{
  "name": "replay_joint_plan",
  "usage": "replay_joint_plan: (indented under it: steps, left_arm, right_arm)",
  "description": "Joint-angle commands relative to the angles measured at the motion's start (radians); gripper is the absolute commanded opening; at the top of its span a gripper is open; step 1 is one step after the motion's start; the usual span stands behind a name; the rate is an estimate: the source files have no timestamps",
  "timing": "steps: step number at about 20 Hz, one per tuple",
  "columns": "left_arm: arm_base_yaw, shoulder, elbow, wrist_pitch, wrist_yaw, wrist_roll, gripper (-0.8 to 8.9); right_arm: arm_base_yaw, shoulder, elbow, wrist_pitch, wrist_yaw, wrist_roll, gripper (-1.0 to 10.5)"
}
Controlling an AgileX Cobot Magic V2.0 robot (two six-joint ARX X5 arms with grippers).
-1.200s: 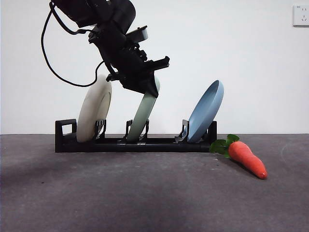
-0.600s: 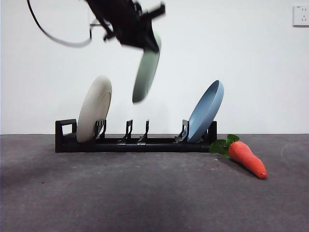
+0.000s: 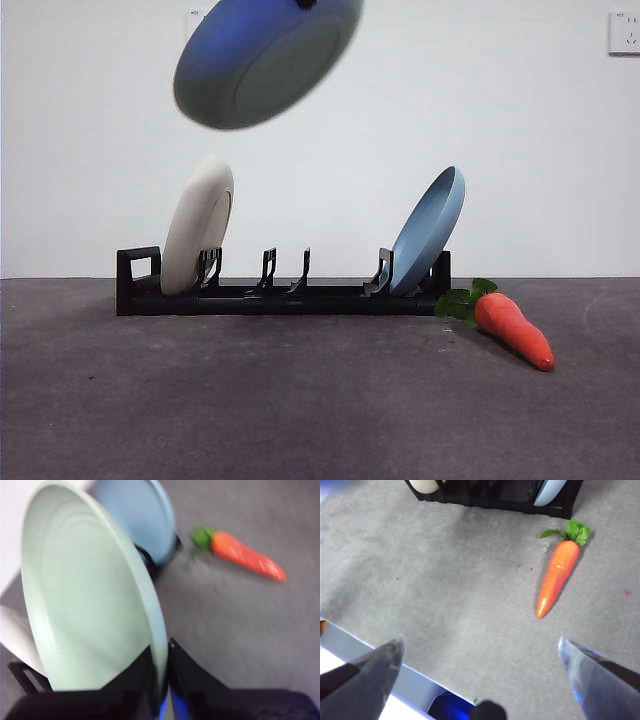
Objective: Take the green plate from the plate rack,put the plate on the table,take the carrot from the table,put the carrot in the plate
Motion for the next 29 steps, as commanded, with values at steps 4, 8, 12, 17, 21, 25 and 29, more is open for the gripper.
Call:
replay_joint_plan:
  steps: [4, 8, 12, 17, 21, 25, 29]
  left_arm:
    - [-0.146, 0.039, -0.251, 0.086, -0.183, 0.031, -0.06]
    - [-0.154, 0.095, -0.452, 0.288, -0.185, 0.085, -0.06]
    - [-0.156, 0.188, -0.532, 0.399, -0.219, 0.069, -0.06]
    - [-0.177, 0.323, -0.533, 0.48, -0.22, 0.069, -0.07]
    - [-0.191, 0.34, -0.533, 0.503, -0.113, 0.004, 0.09]
    - [-0.195, 0.34, -0.533, 0.481, -0.093, -0.038, 4.14]
    - [-0.195, 0.299, -0.529, 0.472, -0.099, -0.039, 4.1]
  right_arm:
    - [0.003, -0.002, 0.003, 0.003, -0.002, 0.006, 6.9]
    - [0.003, -0.002, 0.003, 0.003, -0.002, 0.006, 6.9]
    - [0.003, 0.006, 0.003, 0.005, -0.002, 0.006, 6.9]
    - [0.003, 0.026, 0.003, 0.003, -0.001, 0.006, 6.9]
    - [0.003, 0.042, 0.003, 0.003, -0.001, 0.006, 6.9]
    - [0.003, 0.046, 0.003, 0.004, -0.001, 0.006, 6.9]
    - [0.003, 0.046, 0.003, 0.003, -0.001, 0.01, 6.9]
